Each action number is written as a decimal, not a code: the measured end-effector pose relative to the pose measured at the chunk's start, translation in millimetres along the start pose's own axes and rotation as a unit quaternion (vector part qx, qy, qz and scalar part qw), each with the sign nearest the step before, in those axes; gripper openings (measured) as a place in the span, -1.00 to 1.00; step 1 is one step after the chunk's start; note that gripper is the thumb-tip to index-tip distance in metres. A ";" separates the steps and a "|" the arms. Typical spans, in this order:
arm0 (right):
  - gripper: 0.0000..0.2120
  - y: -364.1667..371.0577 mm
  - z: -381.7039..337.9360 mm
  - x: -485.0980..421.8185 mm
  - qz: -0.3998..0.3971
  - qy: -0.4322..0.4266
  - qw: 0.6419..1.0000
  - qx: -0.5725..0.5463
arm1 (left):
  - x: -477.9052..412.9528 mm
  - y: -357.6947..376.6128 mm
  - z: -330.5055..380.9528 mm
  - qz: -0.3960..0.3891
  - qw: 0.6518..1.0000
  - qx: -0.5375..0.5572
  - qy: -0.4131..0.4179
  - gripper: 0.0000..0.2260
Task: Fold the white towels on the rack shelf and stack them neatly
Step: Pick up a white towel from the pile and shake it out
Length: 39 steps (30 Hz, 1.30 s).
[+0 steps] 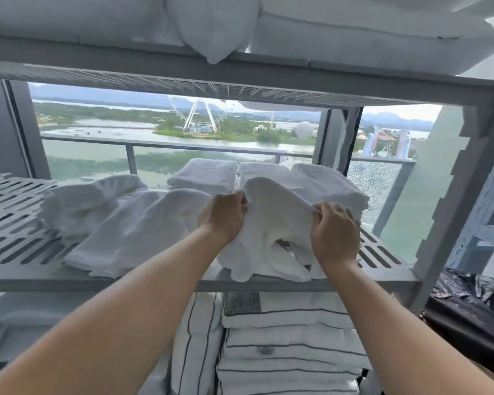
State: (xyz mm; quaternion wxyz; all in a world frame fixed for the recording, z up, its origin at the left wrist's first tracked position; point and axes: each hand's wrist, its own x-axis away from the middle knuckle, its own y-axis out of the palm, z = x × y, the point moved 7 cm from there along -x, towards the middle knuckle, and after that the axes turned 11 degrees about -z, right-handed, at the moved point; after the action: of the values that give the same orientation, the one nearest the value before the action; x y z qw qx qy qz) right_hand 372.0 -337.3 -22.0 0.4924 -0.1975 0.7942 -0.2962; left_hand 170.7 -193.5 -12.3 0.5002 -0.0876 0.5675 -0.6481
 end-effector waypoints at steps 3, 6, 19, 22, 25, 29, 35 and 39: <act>-0.76 17.3 7.1 9.3 -0.072 0.027 0.996 0.035 | 12.0 15.0 -2.4 -0.040 0.998 -0.048 0.016 -0.87; -0.71 40.1 15.6 23.6 -0.151 0.045 0.987 0.043 | 21.2 34.3 -6.3 -0.080 0.994 -0.077 0.004 -0.84; -0.76 64.7 19.5 35.7 -0.177 0.050 0.982 0.045 | 25.8 67.8 -9.1 -0.159 0.975 -0.141 -0.061 -0.71; -0.73 65.2 -0.7 27.5 -0.181 0.012 0.983 -0.005 | 31.6 66.9 -12.7 -0.177 0.971 -0.152 -0.053 -0.65; -0.65 62.0 -28.8 19.6 -0.163 -0.048 0.984 -0.048 | 38.7 58.8 -8.5 -0.167 0.971 -0.169 -0.010 -0.63; -0.71 61.8 -69.3 12.5 -0.132 -0.116 0.979 -0.103 | 52.5 36.2 -10.0 -0.113 0.961 -0.252 0.023 -0.71; -0.83 86.9 -144.6 23.1 -0.156 -0.140 0.965 -0.158 | 81.1 -26.7 -43.3 -0.045 0.954 -0.294 -0.034 -0.75; -0.83 102.1 -193.4 46.6 -0.176 -0.180 0.953 -0.169 | 105.2 -68.5 -90.8 -0.020 0.955 -0.286 -0.078 -0.76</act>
State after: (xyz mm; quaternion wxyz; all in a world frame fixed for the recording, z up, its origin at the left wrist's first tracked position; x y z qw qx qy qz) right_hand 175.4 -236.0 -55.2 0.5268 -0.4647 0.6835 -0.1986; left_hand 20.3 -223.2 -34.5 0.4841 -0.2885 0.6865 -0.4595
